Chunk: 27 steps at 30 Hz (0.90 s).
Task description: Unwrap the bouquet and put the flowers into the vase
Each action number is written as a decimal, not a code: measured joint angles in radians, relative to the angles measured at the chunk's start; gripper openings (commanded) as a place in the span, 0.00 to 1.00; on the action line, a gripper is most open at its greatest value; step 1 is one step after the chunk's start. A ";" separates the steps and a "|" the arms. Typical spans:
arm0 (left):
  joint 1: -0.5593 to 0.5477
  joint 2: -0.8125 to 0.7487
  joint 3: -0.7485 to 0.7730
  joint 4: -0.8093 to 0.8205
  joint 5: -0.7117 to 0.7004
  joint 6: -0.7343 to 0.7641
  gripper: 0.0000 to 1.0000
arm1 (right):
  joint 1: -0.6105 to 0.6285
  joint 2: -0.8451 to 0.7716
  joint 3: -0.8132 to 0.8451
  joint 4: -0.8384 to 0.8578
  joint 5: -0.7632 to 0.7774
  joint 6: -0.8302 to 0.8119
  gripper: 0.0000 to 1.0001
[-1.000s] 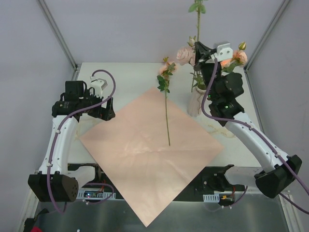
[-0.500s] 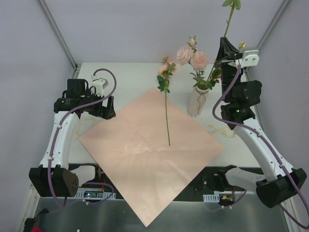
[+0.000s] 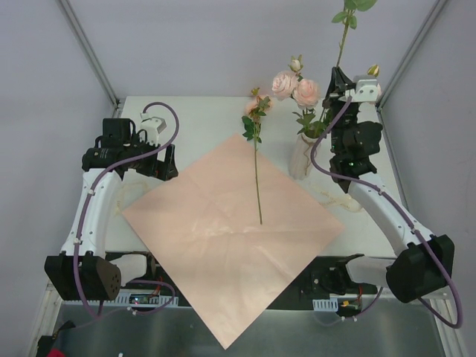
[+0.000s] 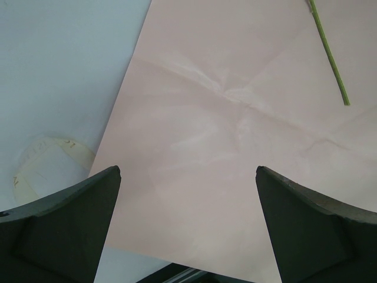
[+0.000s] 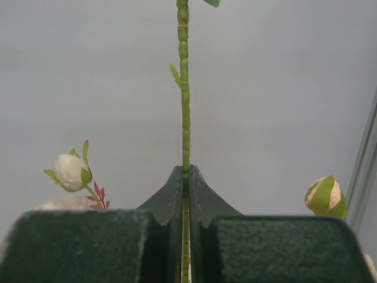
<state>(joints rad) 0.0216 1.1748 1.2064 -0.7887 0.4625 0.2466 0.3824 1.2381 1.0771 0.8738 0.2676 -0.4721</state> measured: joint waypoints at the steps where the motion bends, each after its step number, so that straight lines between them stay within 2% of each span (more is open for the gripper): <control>1: 0.000 0.000 0.001 0.000 0.000 0.000 0.99 | -0.001 0.006 -0.008 0.008 0.001 0.005 0.01; 5: 0.000 0.000 0.001 0.000 0.000 0.000 0.99 | -0.001 0.010 -0.046 0.016 0.002 0.029 0.01; 6: 0.000 0.000 0.001 0.000 0.000 0.000 0.99 | 0.000 0.010 -0.051 0.013 0.002 0.036 0.04; 7: 0.000 0.000 0.001 0.000 0.000 0.000 0.99 | 0.000 0.010 -0.053 0.008 0.003 0.040 0.12; 8: 0.000 0.000 0.001 0.000 0.000 0.000 0.99 | 0.004 0.008 -0.053 -0.007 0.006 0.045 0.27; 14: 0.000 -0.004 0.001 0.000 0.000 0.001 0.99 | 0.062 -0.055 -0.083 -0.094 0.045 0.055 0.43; 17: 0.000 -0.012 0.001 0.000 0.000 0.001 0.99 | 0.085 -0.111 -0.111 -0.130 0.064 0.064 0.48; 22: 0.000 -0.039 0.000 0.000 0.000 0.004 0.99 | 0.122 -0.207 -0.148 -0.230 0.099 0.101 0.49; 27: 0.000 -0.057 -0.012 0.000 0.000 0.006 0.99 | 0.260 -0.266 -0.162 -0.374 0.132 0.131 0.51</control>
<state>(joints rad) 0.0216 1.1175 1.1942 -0.7883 0.4629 0.2527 0.6422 0.9722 0.9154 0.4995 0.3992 -0.3412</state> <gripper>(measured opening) 0.992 0.498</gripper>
